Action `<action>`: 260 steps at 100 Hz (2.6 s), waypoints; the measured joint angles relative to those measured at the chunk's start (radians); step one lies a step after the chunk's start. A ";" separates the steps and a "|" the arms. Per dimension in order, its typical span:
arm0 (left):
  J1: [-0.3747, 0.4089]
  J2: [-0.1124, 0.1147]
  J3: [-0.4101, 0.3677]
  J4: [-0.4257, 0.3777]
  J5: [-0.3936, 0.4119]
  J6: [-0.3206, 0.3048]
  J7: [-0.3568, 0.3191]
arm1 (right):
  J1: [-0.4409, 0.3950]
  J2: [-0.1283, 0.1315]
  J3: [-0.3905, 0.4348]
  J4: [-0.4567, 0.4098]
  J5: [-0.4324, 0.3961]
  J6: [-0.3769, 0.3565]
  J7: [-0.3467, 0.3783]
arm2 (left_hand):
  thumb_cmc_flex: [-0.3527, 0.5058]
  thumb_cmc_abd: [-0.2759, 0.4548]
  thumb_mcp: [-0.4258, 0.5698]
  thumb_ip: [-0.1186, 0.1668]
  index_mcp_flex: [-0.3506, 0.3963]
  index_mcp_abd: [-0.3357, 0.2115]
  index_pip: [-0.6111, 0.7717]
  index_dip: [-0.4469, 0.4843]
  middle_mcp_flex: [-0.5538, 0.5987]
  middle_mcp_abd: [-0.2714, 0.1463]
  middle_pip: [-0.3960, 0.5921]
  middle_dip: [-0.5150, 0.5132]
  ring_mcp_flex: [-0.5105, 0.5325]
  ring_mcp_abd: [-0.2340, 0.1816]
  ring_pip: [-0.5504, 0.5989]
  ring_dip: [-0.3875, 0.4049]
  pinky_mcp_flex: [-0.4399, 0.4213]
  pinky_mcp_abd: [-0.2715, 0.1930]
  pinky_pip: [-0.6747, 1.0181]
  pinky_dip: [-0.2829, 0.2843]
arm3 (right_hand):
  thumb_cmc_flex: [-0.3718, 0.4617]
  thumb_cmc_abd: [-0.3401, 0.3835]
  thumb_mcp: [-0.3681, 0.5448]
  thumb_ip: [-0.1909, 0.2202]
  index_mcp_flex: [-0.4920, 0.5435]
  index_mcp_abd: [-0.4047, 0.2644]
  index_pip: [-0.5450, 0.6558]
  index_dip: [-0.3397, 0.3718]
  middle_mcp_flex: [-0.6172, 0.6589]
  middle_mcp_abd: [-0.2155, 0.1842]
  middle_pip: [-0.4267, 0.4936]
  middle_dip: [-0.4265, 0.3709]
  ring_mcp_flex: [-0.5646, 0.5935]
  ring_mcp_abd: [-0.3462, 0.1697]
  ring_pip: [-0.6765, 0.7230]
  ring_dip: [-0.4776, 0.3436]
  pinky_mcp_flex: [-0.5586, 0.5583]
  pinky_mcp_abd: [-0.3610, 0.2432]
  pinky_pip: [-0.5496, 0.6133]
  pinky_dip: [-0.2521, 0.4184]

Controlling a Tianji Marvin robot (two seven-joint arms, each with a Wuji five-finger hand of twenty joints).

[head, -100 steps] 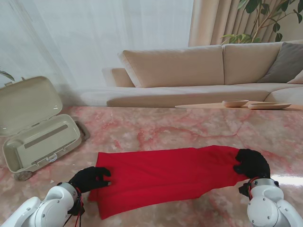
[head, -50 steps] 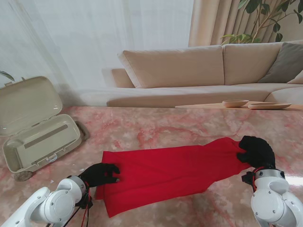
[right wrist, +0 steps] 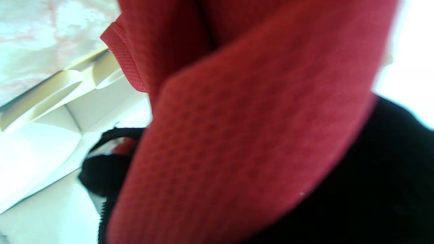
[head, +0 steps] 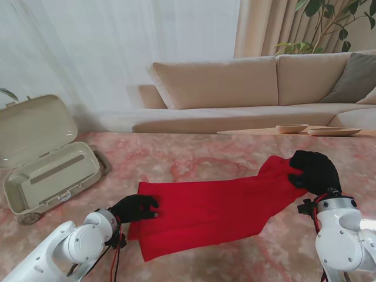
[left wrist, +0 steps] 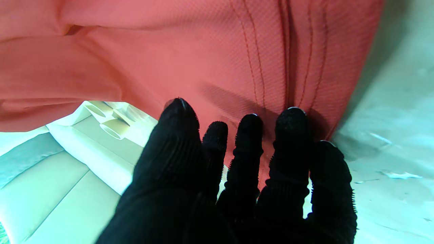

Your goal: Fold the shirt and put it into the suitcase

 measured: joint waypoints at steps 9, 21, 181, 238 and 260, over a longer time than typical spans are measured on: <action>-0.019 -0.004 0.015 0.016 -0.027 0.000 0.008 | 0.001 0.004 -0.018 -0.025 0.007 -0.010 0.006 | 0.000 0.000 0.000 0.000 0.000 0.001 0.000 0.000 0.000 0.001 0.000 0.000 0.000 0.000 0.000 0.000 0.000 0.000 0.000 0.000 | 0.000 -0.001 0.005 0.000 0.000 0.000 0.000 0.000 0.001 0.000 0.000 0.000 0.000 0.000 0.001 0.000 0.000 0.000 0.000 0.000; -0.037 -0.009 0.031 0.031 -0.041 -0.003 0.014 | 0.006 0.007 -0.051 -0.053 0.021 -0.016 0.019 | 0.000 0.000 0.000 0.000 0.000 0.001 0.000 0.000 0.000 0.001 0.000 0.000 0.000 0.000 0.000 0.000 0.000 0.000 0.000 0.000 | 0.000 -0.002 0.005 0.000 0.000 0.000 0.000 0.000 0.005 0.000 -0.007 0.000 0.001 0.000 0.002 0.000 0.001 0.000 0.000 0.000; 0.090 -0.059 -0.080 -0.079 -0.090 -0.038 0.200 | 0.247 -0.016 -0.541 -0.038 0.113 0.167 -0.044 | 0.011 0.000 0.000 0.006 0.000 0.005 0.000 0.000 0.000 0.017 -0.012 0.000 -0.023 0.000 -0.031 -0.003 0.000 0.002 0.000 -0.008 | 0.002 -0.003 0.007 0.000 0.000 0.000 0.000 -0.008 0.006 0.000 -0.013 0.000 0.001 0.000 0.002 0.000 0.001 0.000 0.001 0.012; 0.144 -0.064 -0.125 -0.126 -0.070 -0.008 0.239 | 0.281 -0.013 -0.670 0.008 0.095 0.157 -0.047 | 0.011 0.000 0.000 0.006 0.005 0.013 -0.003 0.000 0.000 0.017 -0.012 0.000 -0.023 0.000 -0.031 -0.003 0.000 0.004 0.000 -0.009 | 0.002 -0.003 0.007 0.000 0.000 0.000 0.000 -0.010 0.006 0.000 -0.013 0.000 0.001 0.000 0.002 0.000 0.001 0.000 0.001 0.012; 0.151 -0.065 -0.130 -0.135 -0.070 -0.001 0.239 | 0.336 -0.046 -0.706 0.055 0.070 0.256 -0.154 | 0.011 0.000 0.000 0.006 0.013 0.013 -0.003 0.000 0.000 0.017 -0.012 0.000 -0.023 0.000 -0.031 -0.003 0.000 0.004 0.000 -0.009 | 0.013 -0.004 0.007 0.000 0.000 0.000 0.000 -0.010 0.006 0.000 -0.013 0.000 0.001 0.000 0.002 0.000 0.001 0.000 0.001 0.012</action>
